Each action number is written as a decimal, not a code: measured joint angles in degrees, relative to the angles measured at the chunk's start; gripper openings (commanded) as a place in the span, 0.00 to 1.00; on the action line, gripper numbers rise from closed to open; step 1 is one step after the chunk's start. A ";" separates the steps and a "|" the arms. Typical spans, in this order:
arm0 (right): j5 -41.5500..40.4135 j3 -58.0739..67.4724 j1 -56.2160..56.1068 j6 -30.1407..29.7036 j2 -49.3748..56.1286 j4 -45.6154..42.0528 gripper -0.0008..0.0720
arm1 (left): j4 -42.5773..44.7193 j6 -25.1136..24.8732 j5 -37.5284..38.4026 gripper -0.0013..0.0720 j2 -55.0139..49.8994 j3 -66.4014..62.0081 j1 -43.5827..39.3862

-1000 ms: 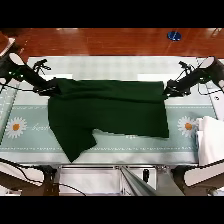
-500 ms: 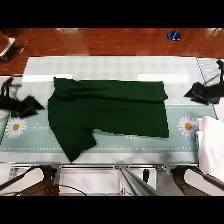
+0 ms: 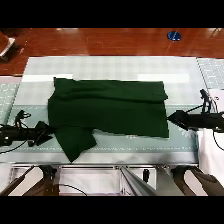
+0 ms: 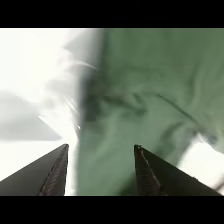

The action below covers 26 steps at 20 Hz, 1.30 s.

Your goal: Fold the shirts.

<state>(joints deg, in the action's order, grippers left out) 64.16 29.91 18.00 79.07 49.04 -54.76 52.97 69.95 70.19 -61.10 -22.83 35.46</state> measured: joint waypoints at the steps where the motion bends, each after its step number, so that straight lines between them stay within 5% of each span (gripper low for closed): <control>1: -0.22 -0.46 -0.17 -0.02 -0.24 0.72 0.58 | -0.98 -0.55 -0.46 0.71 -0.35 0.44 -1.01; 3: -0.44 -1.11 -0.42 -0.17 -0.55 1.92 0.58 | -2.80 -1.40 -2.12 0.65 -1.14 1.14 -3.82; 5: -0.61 -1.49 -0.37 0.04 -0.72 2.25 0.58 | -3.67 -2.14 -5.57 0.05 -2.10 1.44 -7.34; 13: 7.17 -3.91 5.05 7.15 -0.83 -11.43 0.58 | -3.96 -3.76 -6.95 0.05 -3.87 -0.66 -12.33; 26: 0.44 -8.76 3.17 6.60 8.22 0.33 0.55 | -4.55 -3.96 -6.91 0.05 -3.91 -1.42 -12.61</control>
<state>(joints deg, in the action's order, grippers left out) 64.60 21.15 21.17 85.67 57.25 -54.43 48.42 66.00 63.29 -65.01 -24.25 22.85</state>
